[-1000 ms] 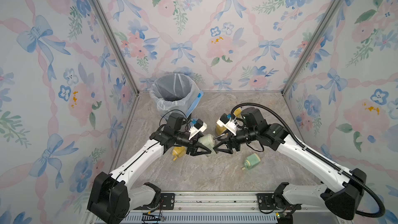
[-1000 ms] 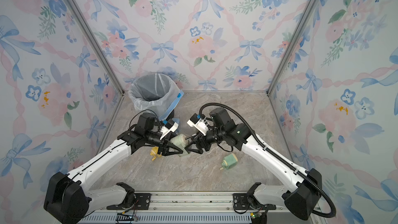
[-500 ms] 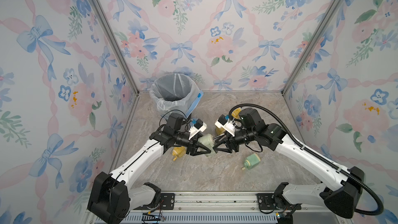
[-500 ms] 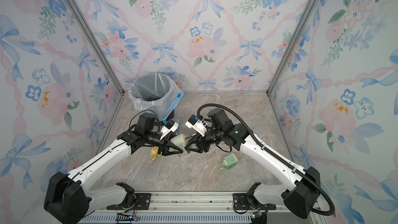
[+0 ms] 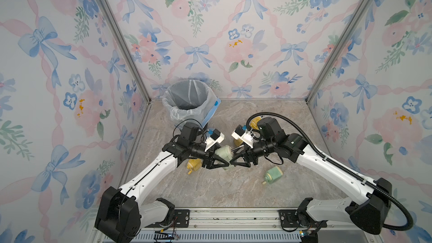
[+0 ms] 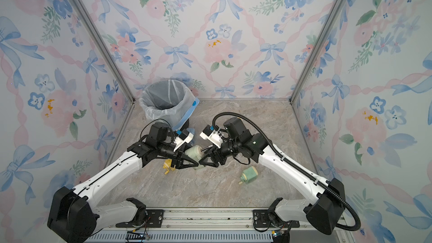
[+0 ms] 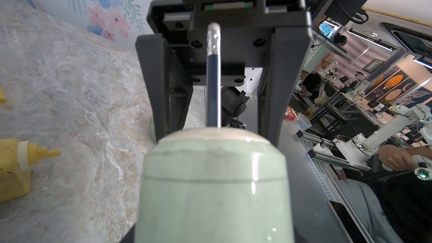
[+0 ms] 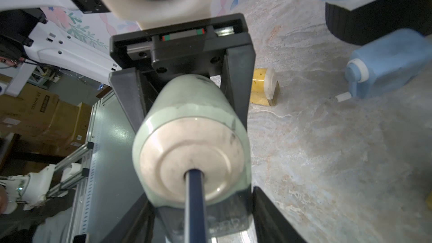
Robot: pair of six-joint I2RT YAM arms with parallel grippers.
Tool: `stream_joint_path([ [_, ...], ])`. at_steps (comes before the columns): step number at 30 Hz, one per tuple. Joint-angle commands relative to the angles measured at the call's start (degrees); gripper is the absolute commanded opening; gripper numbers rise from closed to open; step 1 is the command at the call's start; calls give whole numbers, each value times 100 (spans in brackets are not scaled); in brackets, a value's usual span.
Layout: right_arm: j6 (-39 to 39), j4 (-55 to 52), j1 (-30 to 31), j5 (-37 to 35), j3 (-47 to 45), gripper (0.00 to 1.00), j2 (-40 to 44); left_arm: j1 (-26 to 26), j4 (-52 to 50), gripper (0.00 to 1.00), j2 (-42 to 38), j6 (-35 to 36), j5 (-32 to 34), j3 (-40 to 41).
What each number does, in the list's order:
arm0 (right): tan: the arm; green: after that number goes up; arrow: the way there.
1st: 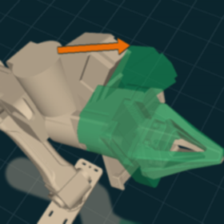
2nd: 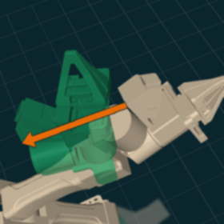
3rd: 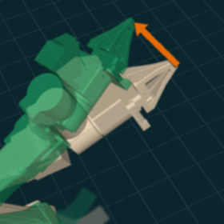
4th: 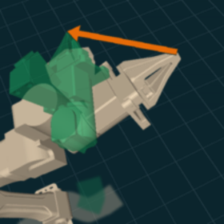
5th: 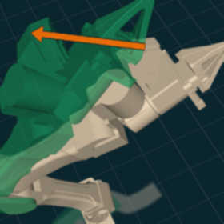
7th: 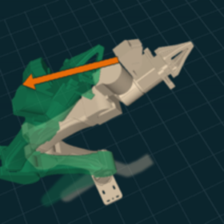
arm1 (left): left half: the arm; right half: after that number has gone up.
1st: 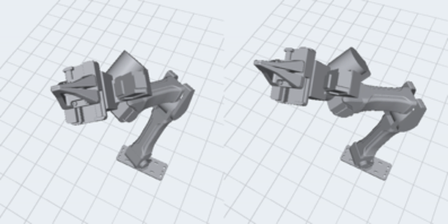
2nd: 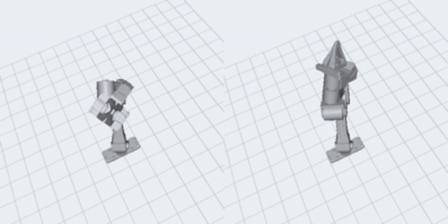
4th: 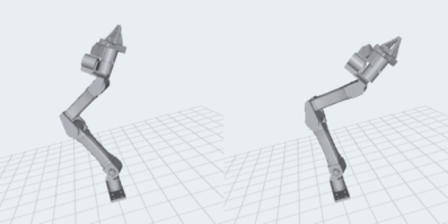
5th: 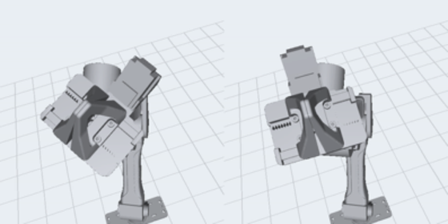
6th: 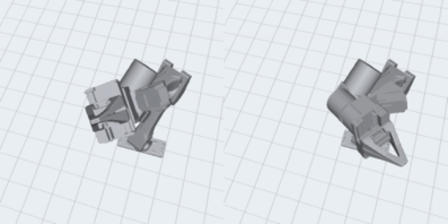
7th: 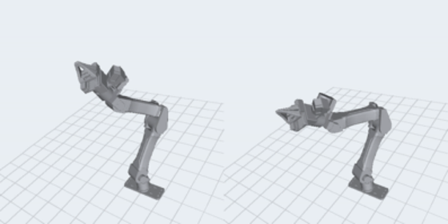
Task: Take out the pencil sharpener tray and clean the shavings
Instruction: Open the container of the pencil sharpener.
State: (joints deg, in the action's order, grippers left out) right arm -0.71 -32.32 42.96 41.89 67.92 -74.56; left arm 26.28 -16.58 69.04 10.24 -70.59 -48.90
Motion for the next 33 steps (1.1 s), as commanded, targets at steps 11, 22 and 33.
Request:
stream_joint_path([
  [11, -155, 96, -430, 320, -74, 50, 466, 35, 159, 0, -129, 163, -335, -10],
  [22, -203, 138, -387, 490, -121, 72, 408, 39, 164, 0, -127, 176, -359, -30],
  [33, -109, 141, -86, 5, -134, 79, 109, 21, 162, 0, -169, 175, -358, -43],
])
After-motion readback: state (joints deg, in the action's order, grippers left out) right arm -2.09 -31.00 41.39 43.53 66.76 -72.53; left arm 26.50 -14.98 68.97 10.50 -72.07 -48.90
